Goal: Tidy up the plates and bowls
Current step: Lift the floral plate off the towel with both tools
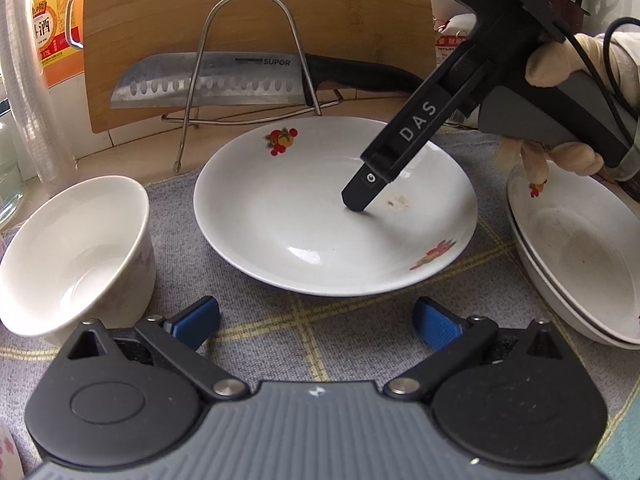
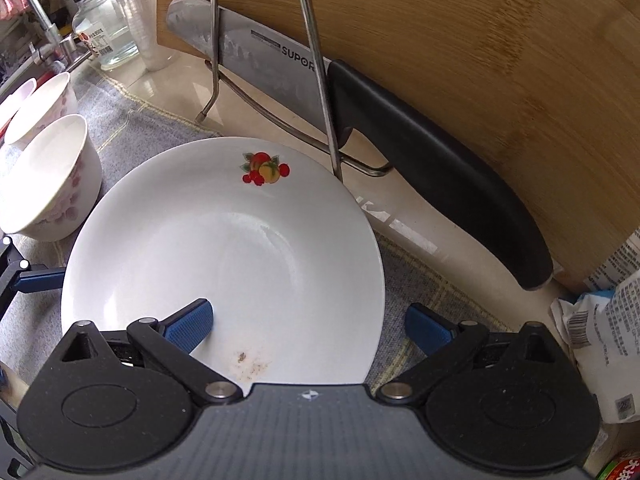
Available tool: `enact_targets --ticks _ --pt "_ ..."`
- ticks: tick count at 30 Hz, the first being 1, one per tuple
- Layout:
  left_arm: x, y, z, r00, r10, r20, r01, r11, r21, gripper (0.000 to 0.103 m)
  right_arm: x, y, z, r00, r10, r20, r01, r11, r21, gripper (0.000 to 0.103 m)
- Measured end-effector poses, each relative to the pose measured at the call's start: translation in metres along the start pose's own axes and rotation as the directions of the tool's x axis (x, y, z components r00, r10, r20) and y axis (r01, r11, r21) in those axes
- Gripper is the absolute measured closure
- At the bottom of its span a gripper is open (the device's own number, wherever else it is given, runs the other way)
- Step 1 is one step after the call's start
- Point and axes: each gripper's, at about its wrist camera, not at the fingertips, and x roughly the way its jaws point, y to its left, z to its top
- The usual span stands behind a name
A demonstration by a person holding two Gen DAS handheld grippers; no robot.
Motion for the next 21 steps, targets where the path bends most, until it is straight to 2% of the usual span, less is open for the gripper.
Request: enact_targets --ticks 5,15,19,21 --pt "0.001 0.0 0.002 1.0 0.003 0.002 -0.003 1.0 0.0 0.0 0.001 -0.001 0.004 1.0 0.013 -0.009 -0.013 1.0 -0.016 0.0" --pt "-0.001 -0.002 0.0 1.0 0.011 0.01 -0.012 1.0 0.001 0.0 0.002 -0.017 0.023 0.986 0.165 0.011 -0.165 0.984 0.059 0.0" --pt "-0.005 -0.008 -0.001 0.999 0.035 0.027 -0.035 0.999 0.019 0.003 0.0 -0.014 0.027 0.986 0.168 0.006 -0.168 0.985 0.038 0.013" --pt "-0.006 -0.009 -0.001 0.999 0.038 0.036 -0.038 0.999 0.022 0.004 0.0 -0.013 0.029 0.987 0.16 0.0 -0.16 0.987 0.03 0.014"
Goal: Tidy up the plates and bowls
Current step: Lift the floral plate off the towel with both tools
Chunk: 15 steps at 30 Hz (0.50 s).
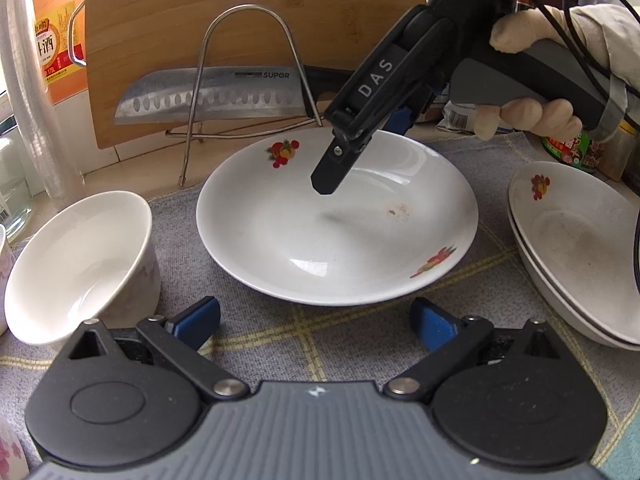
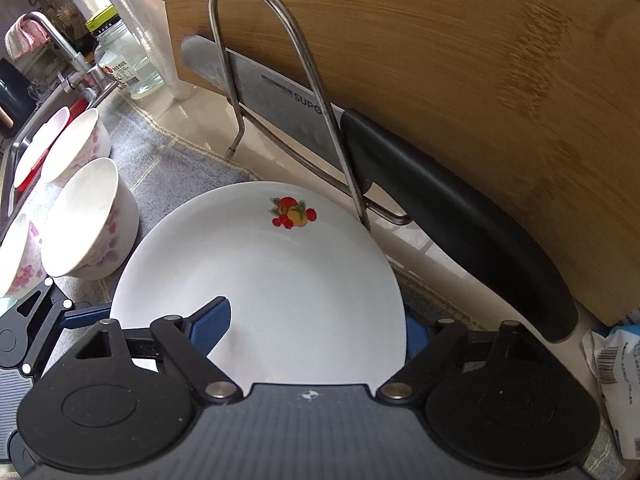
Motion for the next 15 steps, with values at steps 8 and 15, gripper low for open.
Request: enact_targets --ticks 8,15 --pt "-0.0048 0.0012 0.0016 0.999 -0.024 0.039 0.024 1.0 0.003 0.01 -0.0019 0.0006 -0.0004 1.0 -0.011 -0.008 0.011 1.0 -0.003 0.019" --pt "-0.0084 0.0035 0.0003 0.996 -0.064 0.064 0.062 0.998 0.027 0.01 -0.0036 0.0059 -0.0082 1.0 -0.019 -0.02 0.019 1.0 -0.023 0.02"
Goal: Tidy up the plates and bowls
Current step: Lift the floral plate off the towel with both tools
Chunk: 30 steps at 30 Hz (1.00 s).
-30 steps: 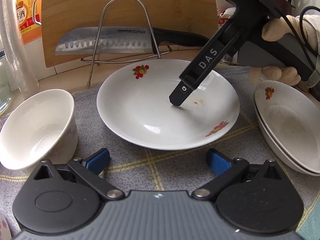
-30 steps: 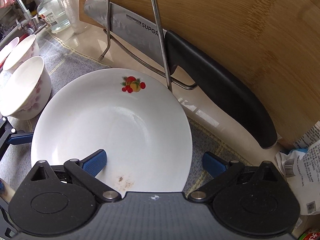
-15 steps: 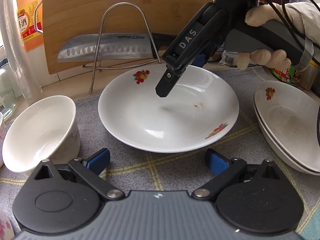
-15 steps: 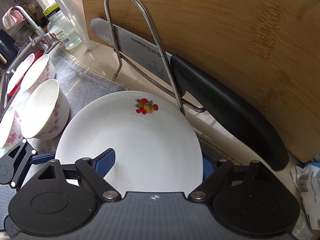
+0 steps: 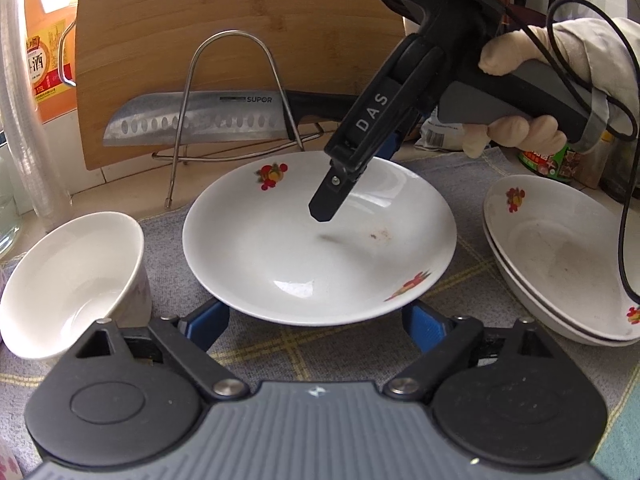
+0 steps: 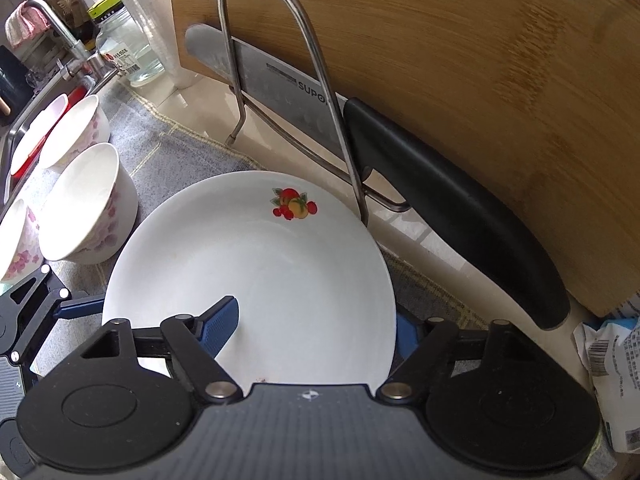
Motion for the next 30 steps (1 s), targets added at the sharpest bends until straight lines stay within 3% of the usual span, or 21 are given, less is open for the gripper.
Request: enact_targets --ticks 9,30 --pt "-0.006 0.004 -0.002 1.0 -0.016 0.002 0.016 1.0 0.01 0.01 -0.002 0.002 -0.005 1.0 0.008 -0.012 -0.008 1.0 0.002 0.02" --pt "0.0 0.0 -0.005 1.0 0.004 0.014 -0.004 0.999 0.036 0.009 0.008 -0.002 0.018 1.0 0.024 0.005 -0.024 1.0 0.018 0.021"
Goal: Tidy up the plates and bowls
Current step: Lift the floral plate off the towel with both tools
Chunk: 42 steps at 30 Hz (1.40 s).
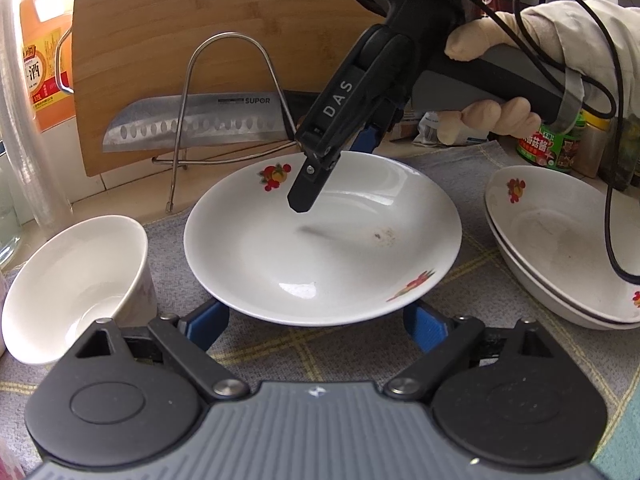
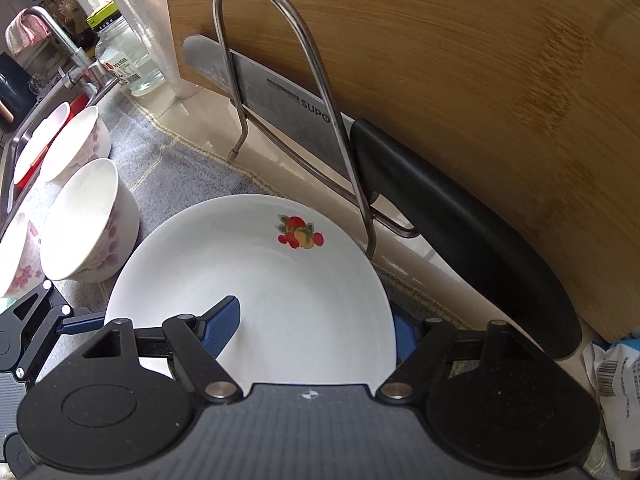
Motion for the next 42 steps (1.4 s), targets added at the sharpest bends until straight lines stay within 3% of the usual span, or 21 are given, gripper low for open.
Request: enact_targets --ticks 7,26,42 --pt "0.001 0.0 0.0 1.0 0.01 -0.002 -0.01 1.0 0.008 0.008 -0.001 0.001 0.001 1.0 -0.022 -0.014 0.022 0.999 -0.024 0.03" --pt "-0.002 0.001 -0.003 1.0 0.0 0.013 0.0 1.0 0.022 0.008 0.0 0.01 -0.004 0.998 -0.061 -0.015 0.059 0.995 -0.084 0.029" --pt "-0.009 0.01 -0.005 0.995 -0.099 0.021 0.1 0.995 -0.011 0.009 -0.001 0.018 -0.01 0.997 -0.078 -0.018 0.073 0.98 -0.184 0.028"
